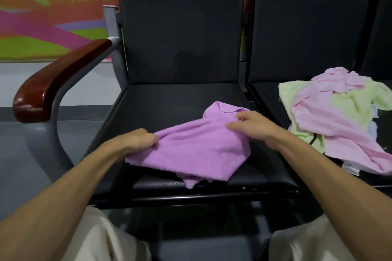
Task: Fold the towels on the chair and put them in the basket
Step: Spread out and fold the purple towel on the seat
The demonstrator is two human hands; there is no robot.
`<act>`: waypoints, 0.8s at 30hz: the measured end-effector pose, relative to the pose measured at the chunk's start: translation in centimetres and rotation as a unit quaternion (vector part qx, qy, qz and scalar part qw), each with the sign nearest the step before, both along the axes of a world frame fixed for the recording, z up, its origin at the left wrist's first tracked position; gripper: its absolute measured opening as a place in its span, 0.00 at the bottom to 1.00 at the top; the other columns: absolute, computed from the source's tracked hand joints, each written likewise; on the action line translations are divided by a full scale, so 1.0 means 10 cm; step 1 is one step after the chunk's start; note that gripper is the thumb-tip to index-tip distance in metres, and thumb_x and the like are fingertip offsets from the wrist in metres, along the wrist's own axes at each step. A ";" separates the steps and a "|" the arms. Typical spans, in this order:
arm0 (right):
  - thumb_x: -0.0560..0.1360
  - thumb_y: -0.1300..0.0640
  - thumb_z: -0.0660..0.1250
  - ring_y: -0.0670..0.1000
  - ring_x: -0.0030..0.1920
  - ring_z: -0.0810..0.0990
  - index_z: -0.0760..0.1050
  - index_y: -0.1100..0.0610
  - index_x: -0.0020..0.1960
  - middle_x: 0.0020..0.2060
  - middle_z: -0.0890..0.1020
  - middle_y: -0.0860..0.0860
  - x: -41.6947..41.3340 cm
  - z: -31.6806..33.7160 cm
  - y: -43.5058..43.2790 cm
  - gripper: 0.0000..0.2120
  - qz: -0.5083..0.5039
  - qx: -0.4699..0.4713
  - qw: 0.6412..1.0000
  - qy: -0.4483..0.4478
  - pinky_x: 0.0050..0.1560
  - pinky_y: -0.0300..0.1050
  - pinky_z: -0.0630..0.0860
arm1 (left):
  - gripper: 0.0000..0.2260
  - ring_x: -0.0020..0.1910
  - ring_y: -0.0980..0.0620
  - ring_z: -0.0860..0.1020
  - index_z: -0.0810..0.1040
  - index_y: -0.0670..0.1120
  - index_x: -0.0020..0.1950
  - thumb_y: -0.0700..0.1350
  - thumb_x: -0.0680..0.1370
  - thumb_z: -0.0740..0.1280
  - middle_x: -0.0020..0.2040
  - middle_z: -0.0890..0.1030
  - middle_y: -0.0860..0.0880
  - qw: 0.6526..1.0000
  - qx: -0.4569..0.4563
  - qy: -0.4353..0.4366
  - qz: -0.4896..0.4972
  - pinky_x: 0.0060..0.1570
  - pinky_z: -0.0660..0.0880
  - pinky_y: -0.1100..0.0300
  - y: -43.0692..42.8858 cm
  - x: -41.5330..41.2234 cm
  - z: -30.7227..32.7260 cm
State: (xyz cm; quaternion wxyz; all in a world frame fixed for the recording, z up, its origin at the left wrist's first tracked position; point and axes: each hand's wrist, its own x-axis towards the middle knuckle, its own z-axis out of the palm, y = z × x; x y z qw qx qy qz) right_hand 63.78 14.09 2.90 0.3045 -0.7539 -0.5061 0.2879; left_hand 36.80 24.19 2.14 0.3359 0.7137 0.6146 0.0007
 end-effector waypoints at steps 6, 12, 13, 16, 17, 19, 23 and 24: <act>0.81 0.48 0.60 0.51 0.42 0.74 0.76 0.59 0.42 0.40 0.78 0.52 0.13 0.08 0.05 0.17 -0.121 0.138 0.970 0.158 0.43 0.45 0.70 | 0.22 0.39 0.48 0.75 0.80 0.39 0.45 0.58 0.80 0.61 0.43 0.79 0.45 0.998 0.059 -0.036 -0.003 0.40 0.69 0.57 0.02 0.09 -0.01; 0.80 0.55 0.63 0.49 0.42 0.80 0.75 0.59 0.43 0.38 0.81 0.50 0.15 0.23 0.02 0.10 -0.163 0.211 0.884 0.384 0.48 0.45 0.76 | 0.18 0.37 0.49 0.73 0.79 0.41 0.38 0.53 0.80 0.63 0.37 0.78 0.46 0.925 0.201 -0.294 0.128 0.40 0.69 0.56 0.02 0.21 0.08; 0.79 0.58 0.66 0.48 0.41 0.80 0.74 0.59 0.41 0.35 0.81 0.48 0.16 0.25 0.00 0.08 -0.166 0.221 0.868 0.413 0.48 0.44 0.77 | 0.18 0.38 0.49 0.73 0.77 0.42 0.38 0.54 0.80 0.64 0.37 0.77 0.47 0.910 0.196 -0.331 0.155 0.40 0.69 0.56 0.02 0.22 0.11; 0.75 0.65 0.69 0.50 0.42 0.82 0.75 0.60 0.40 0.38 0.82 0.51 0.23 0.21 0.00 0.06 -0.188 0.256 0.833 0.453 0.46 0.44 0.78 | 0.16 0.43 0.51 0.78 0.78 0.44 0.42 0.57 0.76 0.69 0.42 0.82 0.50 0.839 0.049 -0.482 0.248 0.46 0.75 0.55 -0.01 0.25 0.23; 0.74 0.67 0.69 0.51 0.45 0.82 0.77 0.63 0.43 0.44 0.83 0.55 0.25 0.19 0.01 0.02 -0.198 0.258 0.825 0.462 0.46 0.45 0.78 | 0.15 0.46 0.51 0.80 0.80 0.45 0.47 0.57 0.75 0.70 0.45 0.83 0.49 0.812 -0.009 -0.522 0.262 0.49 0.77 0.54 -0.02 0.24 0.26; 0.71 0.69 0.69 0.54 0.52 0.81 0.75 0.66 0.58 0.57 0.80 0.60 0.29 0.15 0.03 0.15 -0.206 0.261 0.807 0.488 0.46 0.46 0.79 | 0.17 0.50 0.49 0.82 0.80 0.45 0.53 0.56 0.73 0.71 0.49 0.85 0.48 0.759 -0.099 -0.587 0.264 0.50 0.78 0.51 -0.01 0.21 0.28; 0.73 0.72 0.65 0.52 0.53 0.81 0.74 0.58 0.61 0.56 0.80 0.55 0.25 0.11 0.07 0.19 -0.208 0.269 0.824 0.453 0.51 0.44 0.79 | 0.13 0.46 0.50 0.82 0.78 0.41 0.51 0.50 0.80 0.64 0.42 0.85 0.45 0.644 -0.184 -0.686 0.284 0.44 0.77 0.55 0.02 0.16 0.32; 0.74 0.72 0.64 0.50 0.49 0.81 0.78 0.58 0.54 0.50 0.82 0.54 0.22 0.11 0.09 0.14 -0.205 0.268 0.848 0.408 0.46 0.41 0.78 | 0.12 0.45 0.50 0.81 0.77 0.40 0.50 0.49 0.81 0.61 0.42 0.84 0.44 0.635 -0.186 -0.693 0.287 0.44 0.77 0.55 0.03 0.14 0.33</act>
